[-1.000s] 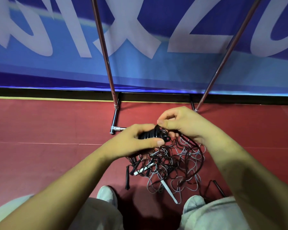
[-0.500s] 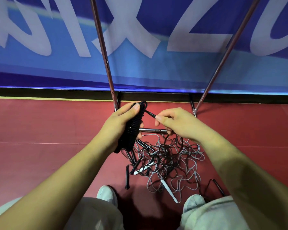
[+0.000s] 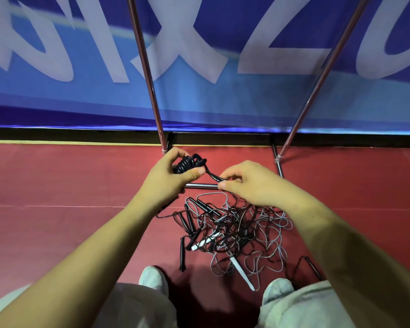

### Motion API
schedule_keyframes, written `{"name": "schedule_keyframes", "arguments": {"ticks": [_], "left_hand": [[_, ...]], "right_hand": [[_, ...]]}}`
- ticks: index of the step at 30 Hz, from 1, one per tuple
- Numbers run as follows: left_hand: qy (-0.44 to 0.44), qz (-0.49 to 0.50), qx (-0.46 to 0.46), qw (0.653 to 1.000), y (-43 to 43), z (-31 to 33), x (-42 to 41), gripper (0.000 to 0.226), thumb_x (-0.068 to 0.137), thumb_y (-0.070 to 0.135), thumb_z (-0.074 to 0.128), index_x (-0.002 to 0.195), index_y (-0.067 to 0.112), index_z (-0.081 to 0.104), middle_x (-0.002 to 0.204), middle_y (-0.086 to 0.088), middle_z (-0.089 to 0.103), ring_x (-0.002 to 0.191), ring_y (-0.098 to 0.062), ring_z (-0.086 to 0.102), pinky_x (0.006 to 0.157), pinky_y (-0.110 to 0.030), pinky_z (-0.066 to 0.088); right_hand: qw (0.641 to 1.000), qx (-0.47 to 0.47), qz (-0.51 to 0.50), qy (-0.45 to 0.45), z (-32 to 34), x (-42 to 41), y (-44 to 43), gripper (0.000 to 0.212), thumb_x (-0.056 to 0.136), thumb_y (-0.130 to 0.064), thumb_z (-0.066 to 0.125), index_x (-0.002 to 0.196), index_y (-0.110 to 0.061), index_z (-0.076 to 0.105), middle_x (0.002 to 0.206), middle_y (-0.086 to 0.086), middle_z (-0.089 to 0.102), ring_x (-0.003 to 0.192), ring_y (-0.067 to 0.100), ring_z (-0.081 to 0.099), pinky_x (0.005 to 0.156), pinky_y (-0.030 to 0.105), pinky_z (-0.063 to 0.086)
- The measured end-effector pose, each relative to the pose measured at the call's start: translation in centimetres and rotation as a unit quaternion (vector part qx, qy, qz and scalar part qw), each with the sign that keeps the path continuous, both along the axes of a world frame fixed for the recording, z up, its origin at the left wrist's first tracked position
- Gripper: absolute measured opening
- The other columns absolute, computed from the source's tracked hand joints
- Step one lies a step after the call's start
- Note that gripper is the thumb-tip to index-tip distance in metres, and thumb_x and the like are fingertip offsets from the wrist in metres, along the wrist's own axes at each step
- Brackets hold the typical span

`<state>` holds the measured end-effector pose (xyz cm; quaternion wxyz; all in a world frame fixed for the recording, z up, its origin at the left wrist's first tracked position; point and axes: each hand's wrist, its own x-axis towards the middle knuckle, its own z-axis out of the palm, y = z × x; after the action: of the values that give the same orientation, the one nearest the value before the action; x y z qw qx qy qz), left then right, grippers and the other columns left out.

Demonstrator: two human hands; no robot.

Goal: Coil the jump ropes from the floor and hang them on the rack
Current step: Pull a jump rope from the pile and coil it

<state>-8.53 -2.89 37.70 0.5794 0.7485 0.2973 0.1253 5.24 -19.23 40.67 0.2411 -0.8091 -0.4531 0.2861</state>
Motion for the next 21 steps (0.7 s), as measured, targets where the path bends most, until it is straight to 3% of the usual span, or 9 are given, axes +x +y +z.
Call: {"name": "schedule_keyframes", "arguments": {"ticks": [2, 6, 9, 12, 15, 17, 19, 21], "left_hand": [[0.031, -0.008, 0.085, 0.996, 0.0, -0.4, -0.1, 0.037, 0.077, 0.045, 0.08, 0.096, 0.03, 0.053, 0.077, 0.007, 0.067, 0.06, -0.017, 0.054, 0.066, -0.043, 0.053], [0.135, -0.013, 0.292, 0.947, -1.0, 0.0, -0.3, 0.045, 0.076, 0.058, 0.075, 0.106, 0.035, 0.051, 0.093, 0.012, 0.066, 0.082, -0.021, 0.062, 0.064, -0.034, 0.048], [0.185, -0.019, 0.36, 0.914, -1.4, 0.2, -0.2, 0.048, 0.079, 0.06, 0.071, 0.116, 0.036, 0.052, 0.11, 0.007, 0.07, 0.1, -0.028, 0.065, 0.068, -0.032, 0.044], [0.218, -0.064, 0.402, 0.887, -1.6, -0.2, -0.3, 0.044, 0.083, 0.061, 0.065, 0.118, 0.039, 0.052, 0.109, 0.003, 0.071, 0.098, -0.03, 0.066, 0.067, -0.032, 0.044], [0.239, -0.136, 0.417, 0.866, -1.8, -1.1, -0.5, 0.051, 0.078, 0.071, 0.059, 0.12, 0.042, 0.052, 0.104, 0.005, 0.071, 0.096, -0.026, 0.067, 0.068, -0.032, 0.047], [0.237, -0.18, 0.396, 0.869, -1.6, -1.3, -0.6, 0.06, 0.071, 0.08, 0.056, 0.119, 0.045, 0.053, 0.099, 0.009, 0.071, 0.094, -0.019, 0.067, 0.069, -0.031, 0.049], [0.211, -0.235, 0.329, 0.89, -1.6, -1.0, -0.6, 0.061, 0.068, 0.082, 0.06, 0.117, 0.046, 0.057, 0.092, 0.016, 0.07, 0.085, -0.006, 0.066, 0.069, -0.029, 0.051], [0.154, -0.292, 0.203, 0.922, -1.9, -0.8, -0.6, 0.054, 0.073, 0.069, 0.072, 0.116, 0.038, 0.062, 0.08, 0.021, 0.065, 0.066, 0.006, 0.06, 0.061, -0.021, 0.047]], "right_hand": [[1.0, -0.004, 0.016, -0.001, 0.1, -0.3, 0.1, 0.016, 0.096, -0.028, 0.06, 0.097, -0.02, 0.073, 0.046, -0.031, 0.05, 0.046, -0.009, 0.048, 0.048, 0.008, 0.034], [0.999, -0.009, 0.043, -0.013, 0.3, -0.8, 0.1, 0.017, 0.094, -0.032, 0.062, 0.095, -0.02, 0.074, 0.056, -0.006, 0.054, 0.048, 0.005, 0.041, 0.051, 0.024, 0.034], [0.997, -0.004, 0.066, -0.026, 0.3, -1.4, 0.2, 0.018, 0.092, -0.03, 0.064, 0.087, -0.016, 0.074, 0.062, 0.008, 0.057, 0.052, 0.011, 0.041, 0.053, 0.03, 0.035], [0.997, -0.002, 0.07, -0.025, 0.4, -1.8, 0.3, 0.022, 0.09, -0.031, 0.066, 0.072, -0.019, 0.068, 0.054, -0.001, 0.049, 0.049, 0.011, 0.039, 0.051, 0.03, 0.034], [0.998, 0.008, 0.067, -0.008, 0.6, -1.7, 0.2, 0.019, 0.089, -0.029, 0.066, 0.075, -0.018, 0.072, 0.054, -0.002, 0.05, 0.048, 0.01, 0.039, 0.051, 0.03, 0.034], [0.997, 0.026, 0.07, 0.0, 0.8, -1.6, 0.0, 0.017, 0.09, -0.026, 0.065, 0.079, -0.017, 0.075, 0.055, -0.002, 0.051, 0.048, 0.007, 0.037, 0.048, 0.022, 0.03], [0.997, 0.041, 0.066, 0.005, 1.0, -1.5, -0.2, 0.015, 0.09, -0.026, 0.067, 0.08, -0.017, 0.075, 0.053, -0.005, 0.052, 0.048, 0.005, 0.04, 0.048, 0.02, 0.032], [0.997, 0.053, 0.047, 0.025, 1.0, -1.0, -0.3, 0.013, 0.088, -0.028, 0.069, 0.081, -0.018, 0.075, 0.051, -0.007, 0.054, 0.047, 0.006, 0.046, 0.05, 0.021, 0.038]]}}
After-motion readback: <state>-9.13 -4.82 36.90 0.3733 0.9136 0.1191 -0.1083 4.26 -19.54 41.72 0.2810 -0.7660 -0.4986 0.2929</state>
